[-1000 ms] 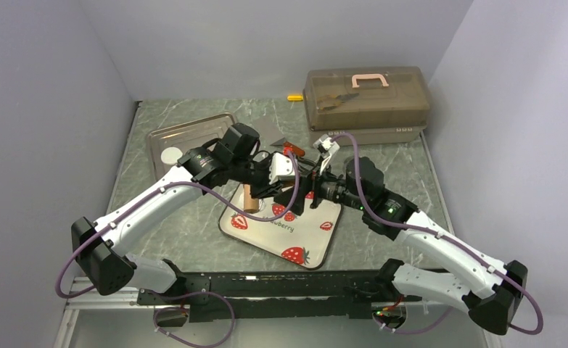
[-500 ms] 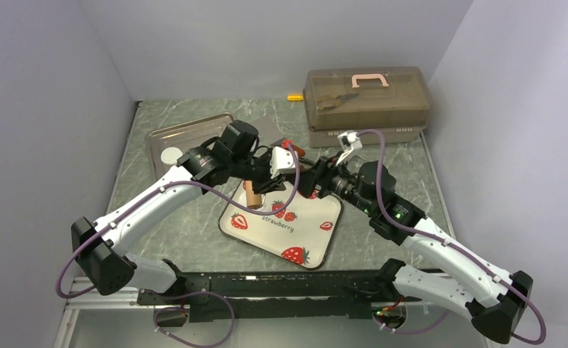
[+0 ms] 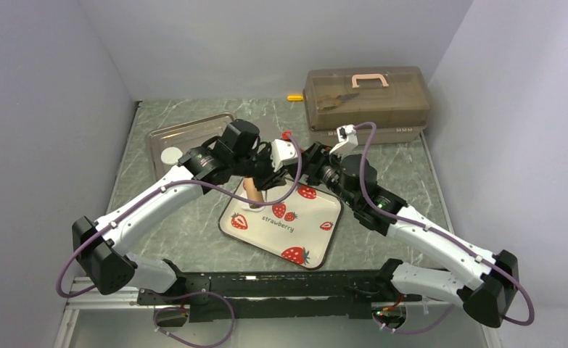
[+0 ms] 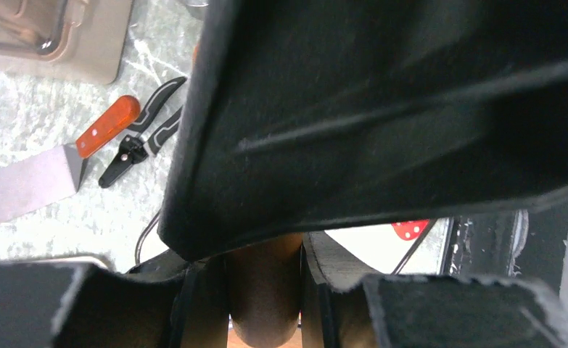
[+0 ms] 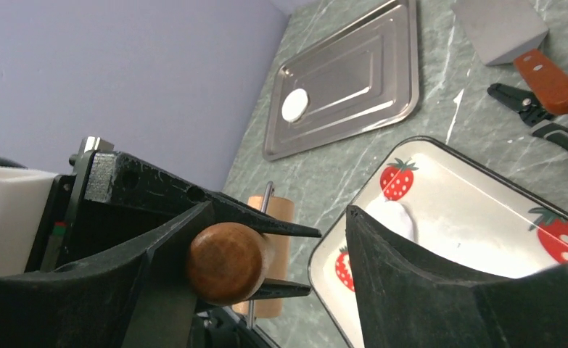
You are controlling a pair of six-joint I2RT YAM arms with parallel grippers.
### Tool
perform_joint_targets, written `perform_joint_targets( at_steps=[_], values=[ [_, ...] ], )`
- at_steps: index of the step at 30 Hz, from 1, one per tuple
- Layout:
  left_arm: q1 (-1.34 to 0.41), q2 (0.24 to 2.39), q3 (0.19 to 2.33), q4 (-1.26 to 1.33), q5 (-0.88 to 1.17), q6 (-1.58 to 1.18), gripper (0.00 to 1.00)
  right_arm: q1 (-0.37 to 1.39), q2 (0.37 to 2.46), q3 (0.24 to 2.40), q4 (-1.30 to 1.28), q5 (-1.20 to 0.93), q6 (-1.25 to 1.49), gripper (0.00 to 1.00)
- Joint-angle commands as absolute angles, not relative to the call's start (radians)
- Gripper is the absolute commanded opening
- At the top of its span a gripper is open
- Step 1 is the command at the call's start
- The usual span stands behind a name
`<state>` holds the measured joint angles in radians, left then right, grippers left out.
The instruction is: Roll out the dumpling wrappers from the dough
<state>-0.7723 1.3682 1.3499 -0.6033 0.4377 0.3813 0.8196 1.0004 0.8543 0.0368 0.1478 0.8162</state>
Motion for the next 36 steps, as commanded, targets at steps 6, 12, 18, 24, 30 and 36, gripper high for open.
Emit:
perform_joint_targets(
  at_steps=[6, 12, 18, 24, 30, 36],
  values=[
    [-0.776, 1.414, 1.477, -0.489, 0.350, 0.269, 0.00, 0.830, 1.113, 0.955, 0.103, 0.159, 0.882, 0.65],
    [-0.767, 1.455, 1.552, -0.470, 0.346, 0.192, 0.00, 0.829, 1.187, 0.954, 0.161, 0.123, 0.952, 0.39],
    [-0.744, 1.472, 1.581, -0.481, 0.426, 0.171, 0.00, 0.820, 1.138, 0.939, 0.142, 0.205, 0.867, 0.00],
    [-0.705, 1.439, 1.544, -0.550, 0.451, 0.206, 0.99, 0.687, 1.120, 0.932, 0.140, 0.071, 0.693, 0.00],
    [-0.543, 1.398, 1.575, -0.765, 0.643, 0.312, 0.99, 0.607, 1.149, 0.894, 0.283, -0.185, 0.452, 0.00],
    [-0.349, 1.370, 1.305, -0.791, 0.270, 0.144, 0.61, 0.635, 1.304, 0.947, 0.379, -0.277, 0.385, 0.00]
  ],
)
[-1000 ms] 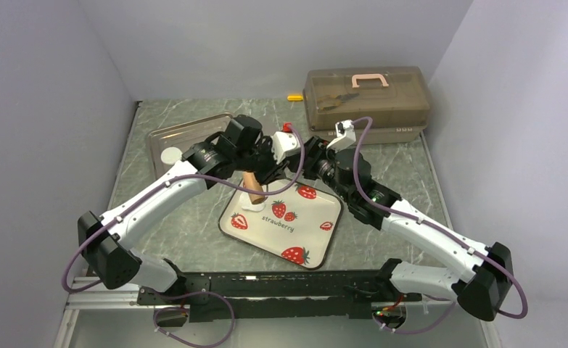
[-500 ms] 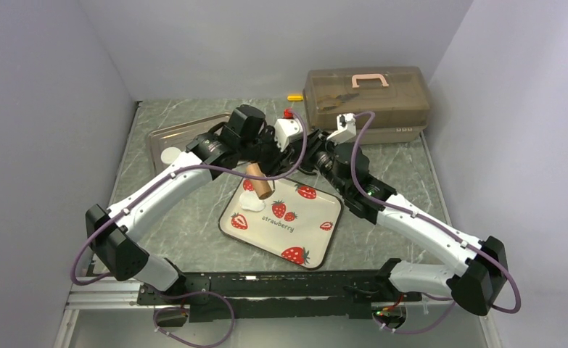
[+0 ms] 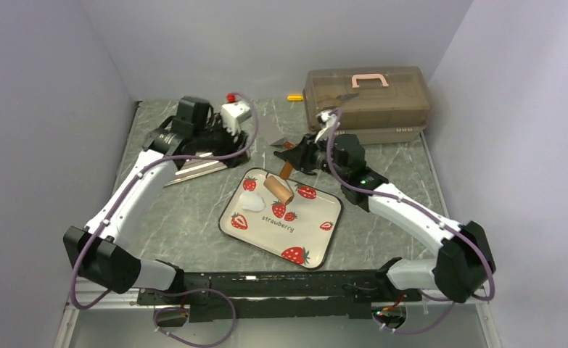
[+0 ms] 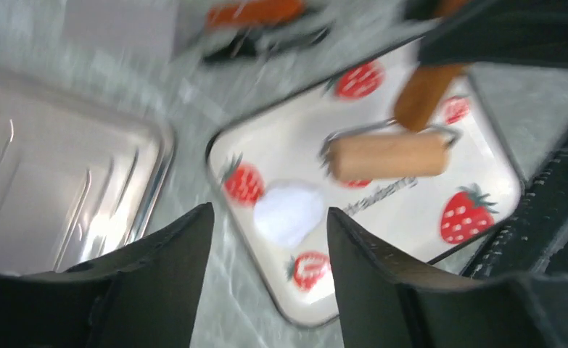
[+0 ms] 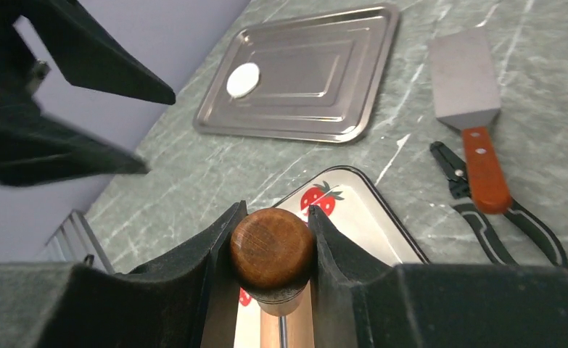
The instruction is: Roll out the dumpling wrappers from the dough
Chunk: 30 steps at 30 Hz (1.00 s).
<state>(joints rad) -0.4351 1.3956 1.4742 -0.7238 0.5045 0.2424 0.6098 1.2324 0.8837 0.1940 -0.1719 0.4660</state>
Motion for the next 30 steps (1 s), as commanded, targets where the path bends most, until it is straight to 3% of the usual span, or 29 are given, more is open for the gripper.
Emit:
perform_joint_targets(
  at_steps=[1, 4, 7, 13, 23, 30],
  values=[
    [-0.331, 1.373, 1.254, -0.790, 0.228, 0.108, 0.58, 0.650, 1.340, 0.959, 0.397, -0.265, 0.378, 0.00],
    [-0.316, 1.383, 1.115, -0.763, 0.218, 0.052, 0.61, 0.703, 1.419, 0.991, 0.469, -0.246, 0.374, 0.00],
    [-0.316, 1.386, 1.001, -0.674, 0.222, -0.050, 0.75, 0.723, 1.478, 0.966, 0.600, -0.209, 0.418, 0.00],
    [-0.316, 1.470, 0.909, -0.544, 0.221, -0.155, 0.73, 0.724, 1.627, 0.999, 0.747, -0.241, 0.463, 0.00],
    [-0.316, 1.604, 0.841, -0.453, 0.218, -0.227, 0.53, 0.710, 1.787, 1.007, 0.715, -0.234, 0.562, 0.00],
    [-0.314, 1.605, 0.785, -0.408, 0.262, -0.247, 0.20, 0.697, 1.722, 0.899, 0.625, -0.194, 0.566, 0.00]
  ],
)
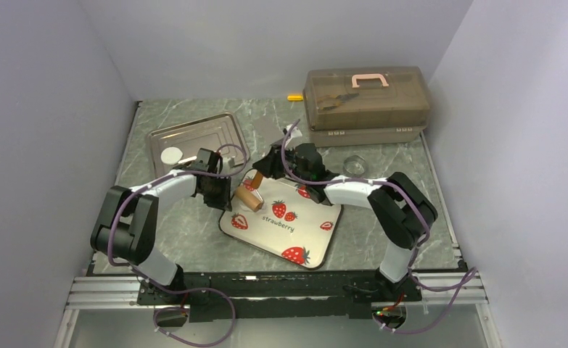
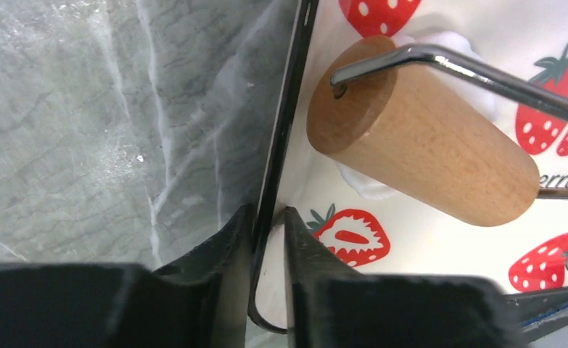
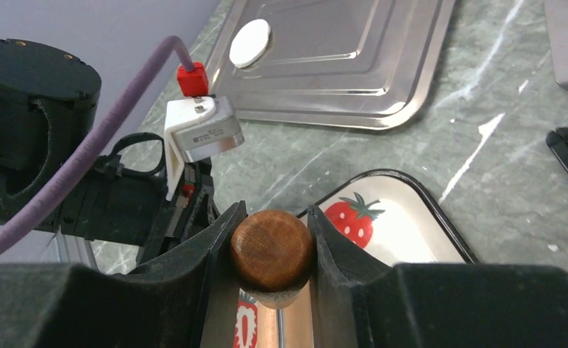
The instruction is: Roll out the dumpling wrappers from the dough
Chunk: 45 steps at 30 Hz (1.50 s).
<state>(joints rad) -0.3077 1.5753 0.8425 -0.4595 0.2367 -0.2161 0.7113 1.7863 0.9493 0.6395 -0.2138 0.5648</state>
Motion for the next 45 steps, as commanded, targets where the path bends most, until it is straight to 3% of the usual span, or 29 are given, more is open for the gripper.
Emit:
perform_joint_targets(
  at_steps=[1, 3, 19, 31, 37, 45],
  values=[
    [-0.314, 1.611, 0.781, -0.403, 0.272, -0.247, 0.14, 0.696, 1.711, 0.897, 0.595, -0.191, 0.559, 0.00],
    [-0.314, 1.625, 0.785, -0.400, 0.277, -0.251, 0.00, 0.697, 1.690, 0.897, 0.534, -0.184, 0.555, 0.00],
    [-0.312, 1.604, 0.802, -0.395, 0.244, -0.262, 0.00, 0.761, 1.723, 0.894, 0.495, -0.203, 0.649, 0.00],
    [-0.311, 1.584, 0.793, -0.384, 0.237, -0.252, 0.00, 0.684, 1.582, 1.162, 0.421, -0.397, 0.752, 0.00],
    [-0.311, 1.584, 0.792, -0.382, 0.238, -0.252, 0.00, 0.699, 1.552, 1.161, 0.245, -0.200, 0.551, 0.00],
    [-0.311, 1.589, 0.796, -0.386, 0.239, -0.252, 0.00, 0.772, 1.570, 1.021, 0.346, -0.045, 0.404, 0.00]
  ],
)
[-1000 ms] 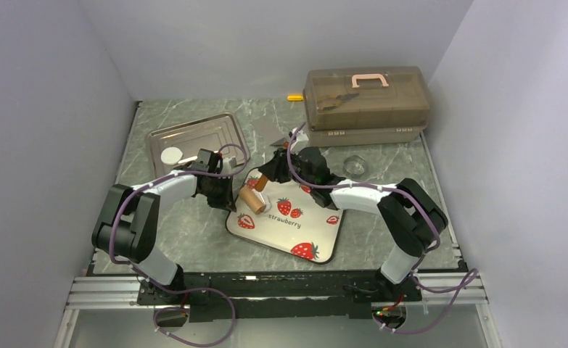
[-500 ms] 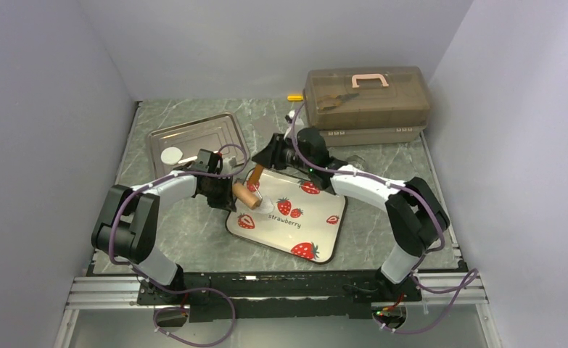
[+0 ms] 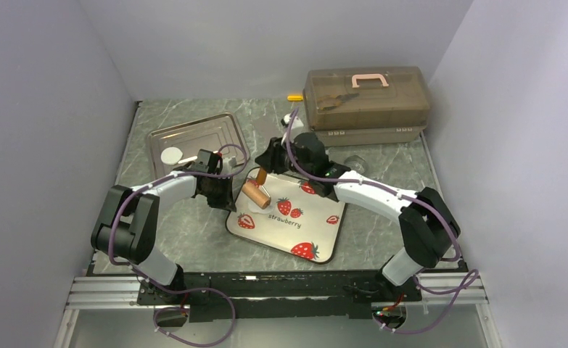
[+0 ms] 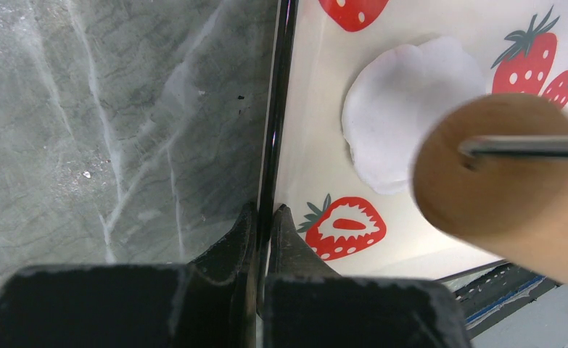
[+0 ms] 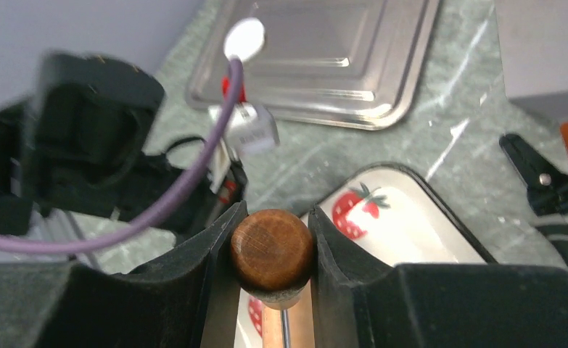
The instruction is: Roll out the dumpling wrappers from the dough
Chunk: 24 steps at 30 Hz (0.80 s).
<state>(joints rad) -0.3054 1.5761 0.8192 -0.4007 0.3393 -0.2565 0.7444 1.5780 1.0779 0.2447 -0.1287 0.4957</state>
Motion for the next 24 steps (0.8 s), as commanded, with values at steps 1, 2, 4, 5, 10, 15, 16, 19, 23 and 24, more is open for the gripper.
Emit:
perform_joint_targets(
  at_steps=[1, 2, 4, 5, 10, 15, 16, 19, 23, 24],
  values=[
    [-0.311, 1.591, 0.796, -0.385, 0.239, -0.252, 0.00, 0.778, 1.571, 1.002, 0.369, -0.036, 0.390, 0.00],
    [-0.311, 1.591, 0.796, -0.385, 0.238, -0.253, 0.00, 0.780, 1.574, 0.983, 0.384, -0.022, 0.374, 0.00],
    [-0.311, 1.590, 0.794, -0.385, 0.236, -0.253, 0.00, 0.779, 1.575, 0.929, 0.405, 0.016, 0.368, 0.00],
    [-0.311, 1.587, 0.793, -0.384, 0.236, -0.253, 0.00, 0.777, 1.569, 0.898, 0.417, 0.034, 0.365, 0.00],
    [-0.311, 1.580, 0.797, -0.387, 0.233, -0.250, 0.00, 0.769, 1.495, 0.786, 0.358, 0.201, 0.316, 0.00],
    [-0.311, 1.586, 0.799, -0.388, 0.238, -0.247, 0.00, 0.728, 1.403, 0.706, 0.323, 0.256, 0.294, 0.00],
    [-0.311, 1.585, 0.798, -0.388, 0.239, -0.248, 0.00, 0.725, 1.391, 0.708, 0.314, 0.264, 0.281, 0.00],
    [-0.311, 1.587, 0.796, -0.386, 0.242, -0.249, 0.00, 0.724, 1.366, 0.736, 0.291, 0.262, 0.244, 0.00],
    [-0.312, 1.585, 0.796, -0.384, 0.243, -0.247, 0.00, 0.726, 1.359, 0.828, 0.287, 0.208, 0.205, 0.00],
    [-0.311, 1.586, 0.795, -0.384, 0.244, -0.248, 0.00, 0.729, 1.362, 0.855, 0.297, 0.176, 0.202, 0.00]
  ],
)
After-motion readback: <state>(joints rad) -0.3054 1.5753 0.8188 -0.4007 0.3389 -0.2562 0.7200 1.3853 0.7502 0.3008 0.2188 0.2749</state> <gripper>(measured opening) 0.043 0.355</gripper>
